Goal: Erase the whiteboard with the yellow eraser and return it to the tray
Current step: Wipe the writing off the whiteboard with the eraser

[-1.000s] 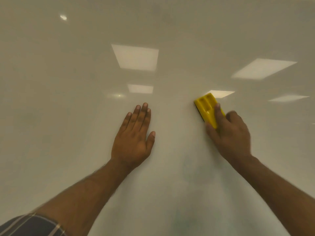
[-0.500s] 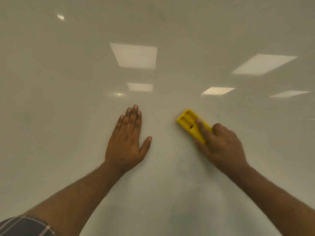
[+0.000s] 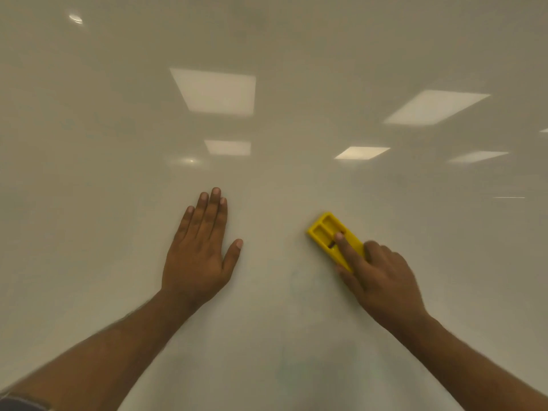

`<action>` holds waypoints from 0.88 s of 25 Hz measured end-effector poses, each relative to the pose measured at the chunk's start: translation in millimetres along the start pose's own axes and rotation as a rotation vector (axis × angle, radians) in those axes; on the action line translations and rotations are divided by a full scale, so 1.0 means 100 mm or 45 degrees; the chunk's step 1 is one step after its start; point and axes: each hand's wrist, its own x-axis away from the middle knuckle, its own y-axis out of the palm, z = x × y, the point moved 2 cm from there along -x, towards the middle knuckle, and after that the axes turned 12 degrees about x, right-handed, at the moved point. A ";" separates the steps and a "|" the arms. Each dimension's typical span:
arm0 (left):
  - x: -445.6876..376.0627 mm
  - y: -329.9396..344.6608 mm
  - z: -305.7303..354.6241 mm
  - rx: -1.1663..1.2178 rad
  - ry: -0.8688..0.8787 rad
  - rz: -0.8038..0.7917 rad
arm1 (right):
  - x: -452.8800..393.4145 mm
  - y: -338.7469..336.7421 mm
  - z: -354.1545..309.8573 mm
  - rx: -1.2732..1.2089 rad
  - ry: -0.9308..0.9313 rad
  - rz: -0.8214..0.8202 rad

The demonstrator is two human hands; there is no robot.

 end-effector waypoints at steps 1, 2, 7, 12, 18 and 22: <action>0.02 0.02 0.02 0.001 -0.002 -0.005 | 0.13 0.02 0.18 0.041 0.065 -0.010; 0.03 0.02 0.04 0.003 -0.006 -0.007 | 0.20 0.02 0.35 0.051 0.189 -0.025; 0.07 0.04 0.13 0.017 -0.059 0.013 | -0.13 -0.03 0.46 -0.145 0.772 -0.072; 0.18 0.05 0.15 0.028 -0.011 -0.045 | 0.04 -0.08 -0.27 -0.202 0.321 -0.040; 0.32 0.08 0.18 0.035 0.005 -0.036 | 0.50 -0.06 0.23 -0.015 0.163 -0.056; 0.32 0.09 0.22 0.040 -0.039 -0.038 | 0.16 -0.07 0.23 -0.102 0.531 -0.043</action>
